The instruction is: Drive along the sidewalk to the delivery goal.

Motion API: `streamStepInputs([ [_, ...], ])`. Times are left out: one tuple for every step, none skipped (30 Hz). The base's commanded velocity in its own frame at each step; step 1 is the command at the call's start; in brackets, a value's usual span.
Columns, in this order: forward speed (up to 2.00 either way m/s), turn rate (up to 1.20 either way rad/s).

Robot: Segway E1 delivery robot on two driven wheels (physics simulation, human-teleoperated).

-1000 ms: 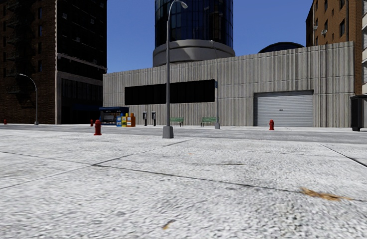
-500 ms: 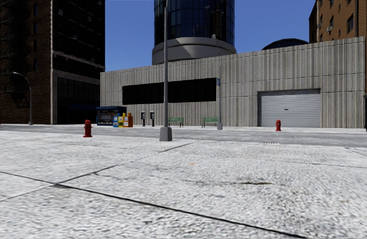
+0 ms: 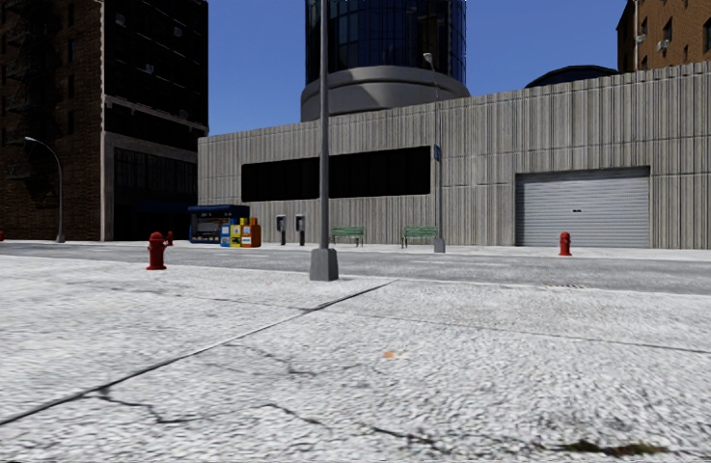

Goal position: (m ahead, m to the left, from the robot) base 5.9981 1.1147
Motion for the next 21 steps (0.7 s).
streamStepInputs([
  [2.00, 0.26],
  [2.00, 0.26],
  [2.00, 0.27],
  [2.00, 0.27],
  [2.00, 0.31],
  [2.00, 0.33],
  [2.00, 0.34],
  [2.00, 0.34],
  [2.00, 0.34],
  [2.00, 0.34],
  [2.00, 0.34],
  [2.00, 0.34],
  [2.00, 0.34],
  [2.00, 0.34],
  [2.00, 0.34],
  [2.00, 0.34],
  [2.00, 0.34],
  [2.00, 0.34],
  [2.00, 0.36],
  [2.00, 0.36],
  [2.00, 0.37],
])
